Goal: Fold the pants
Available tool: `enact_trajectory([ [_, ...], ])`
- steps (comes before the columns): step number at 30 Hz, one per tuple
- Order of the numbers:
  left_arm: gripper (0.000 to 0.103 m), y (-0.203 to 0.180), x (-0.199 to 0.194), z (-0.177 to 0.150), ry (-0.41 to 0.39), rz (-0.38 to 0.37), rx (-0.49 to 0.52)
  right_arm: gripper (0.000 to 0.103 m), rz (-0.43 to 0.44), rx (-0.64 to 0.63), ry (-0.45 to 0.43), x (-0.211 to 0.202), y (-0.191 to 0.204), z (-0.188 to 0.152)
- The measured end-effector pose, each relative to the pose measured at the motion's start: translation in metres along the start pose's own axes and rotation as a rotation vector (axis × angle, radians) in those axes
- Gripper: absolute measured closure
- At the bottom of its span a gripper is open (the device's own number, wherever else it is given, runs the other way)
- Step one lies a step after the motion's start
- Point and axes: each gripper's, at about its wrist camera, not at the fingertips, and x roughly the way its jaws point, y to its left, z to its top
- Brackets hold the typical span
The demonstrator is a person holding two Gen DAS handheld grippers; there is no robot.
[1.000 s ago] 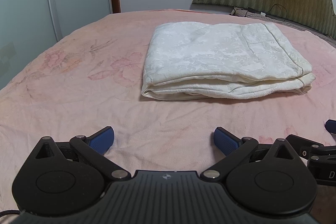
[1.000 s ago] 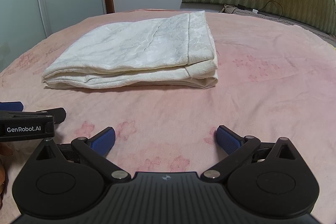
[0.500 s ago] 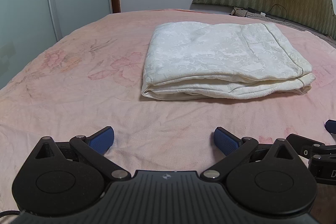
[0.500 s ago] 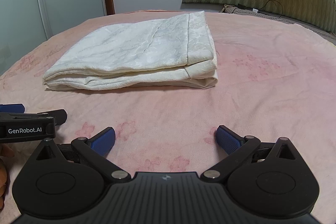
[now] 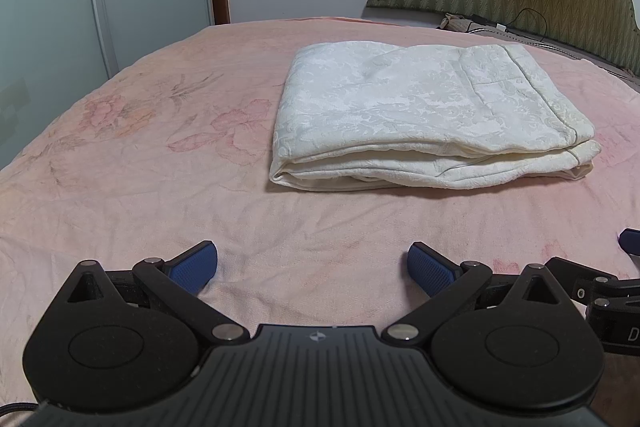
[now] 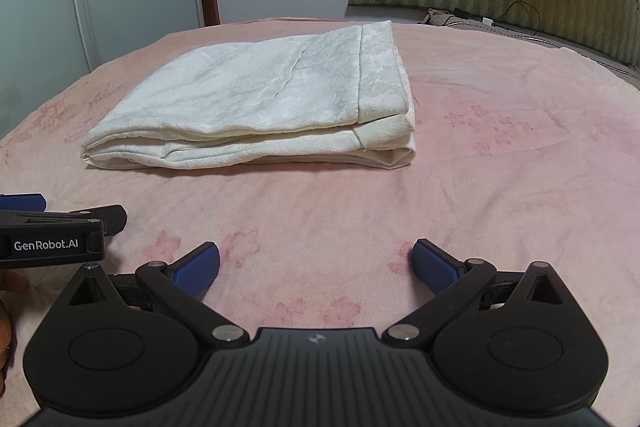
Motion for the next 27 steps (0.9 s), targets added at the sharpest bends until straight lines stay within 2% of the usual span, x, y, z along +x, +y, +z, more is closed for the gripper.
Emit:
enact_trajectory([
  [27, 0.0, 0.0004, -0.0001, -0.0002, 0.001, -0.006, -0.008, 0.0, -0.002, -0.008, 0.002, 0.0003, 0.0007, 0.0],
])
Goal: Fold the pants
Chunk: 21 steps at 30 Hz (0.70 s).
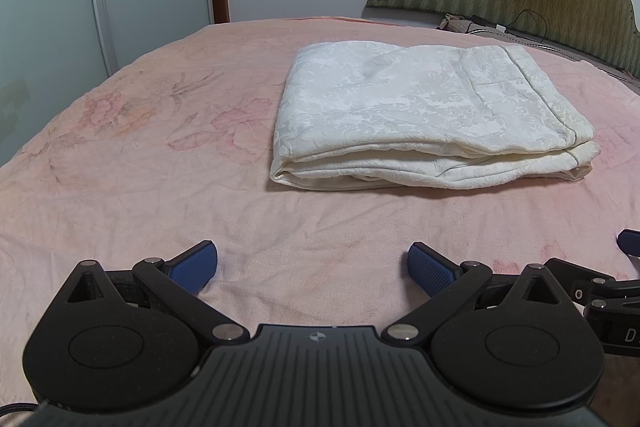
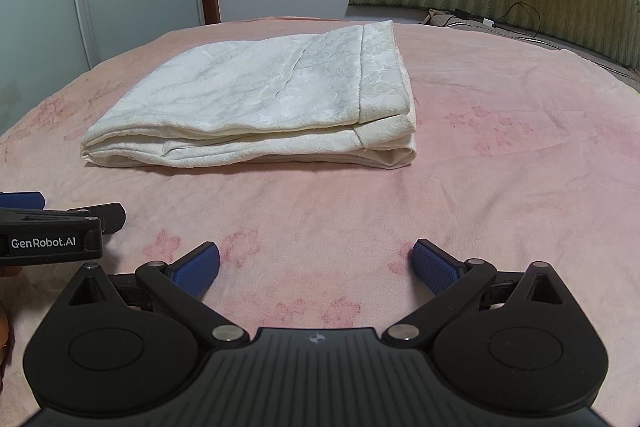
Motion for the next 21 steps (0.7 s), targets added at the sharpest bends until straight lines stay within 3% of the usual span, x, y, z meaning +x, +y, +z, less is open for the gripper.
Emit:
enact_trajectory([
  [21, 0.0, 0.0001, -0.0004, -0.0009, -0.001, -0.002, -0.004, 0.0, 0.004, 0.003, -0.001, -0.0002, -0.0017, 0.0001],
])
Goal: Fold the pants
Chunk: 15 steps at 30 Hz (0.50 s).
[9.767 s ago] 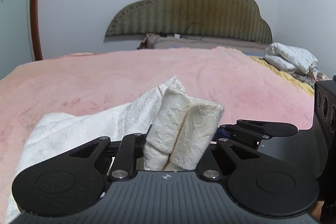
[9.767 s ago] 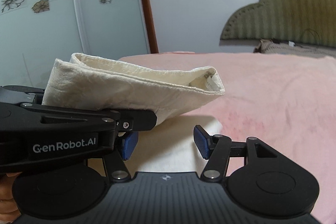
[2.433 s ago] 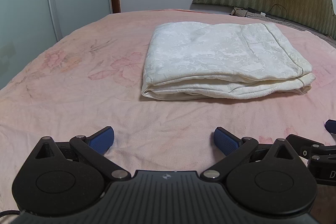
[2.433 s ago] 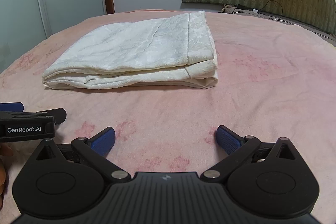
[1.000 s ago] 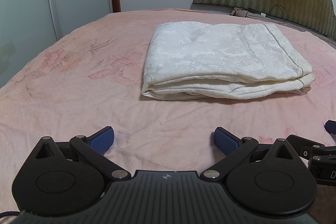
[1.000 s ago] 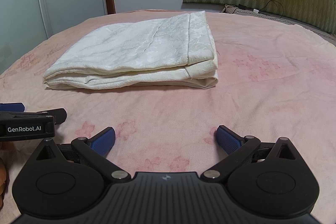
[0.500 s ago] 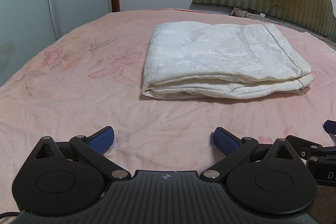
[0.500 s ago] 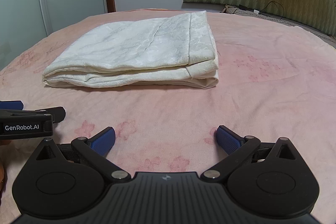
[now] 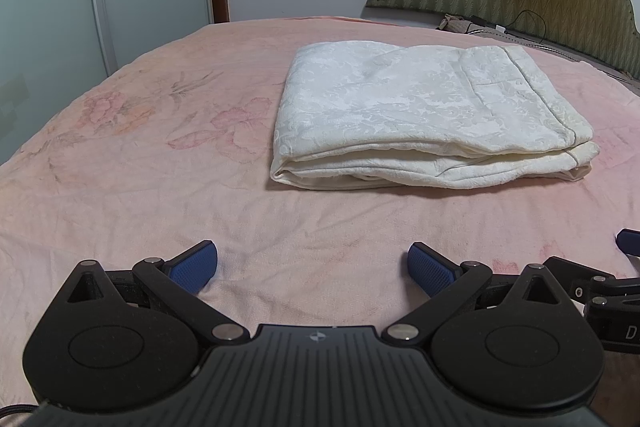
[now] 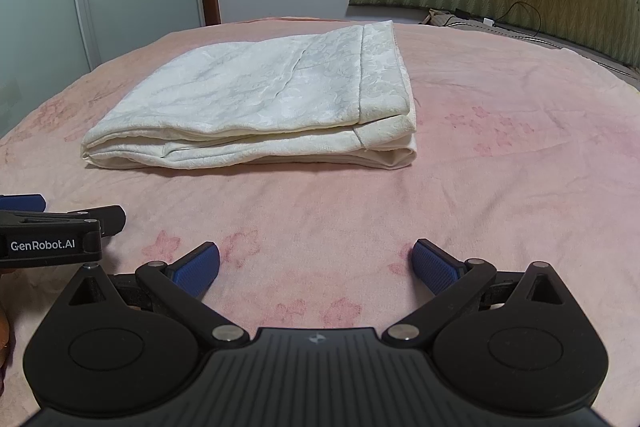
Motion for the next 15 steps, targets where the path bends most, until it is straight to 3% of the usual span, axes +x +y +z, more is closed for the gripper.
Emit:
enact_trajectory([
  [15, 0.0, -0.0006, -0.0001, 0.0003, 0.0, 0.0, -0.002, 0.0, 0.001, 0.003, -0.001, -0.0002, 0.0007, 0.0006],
])
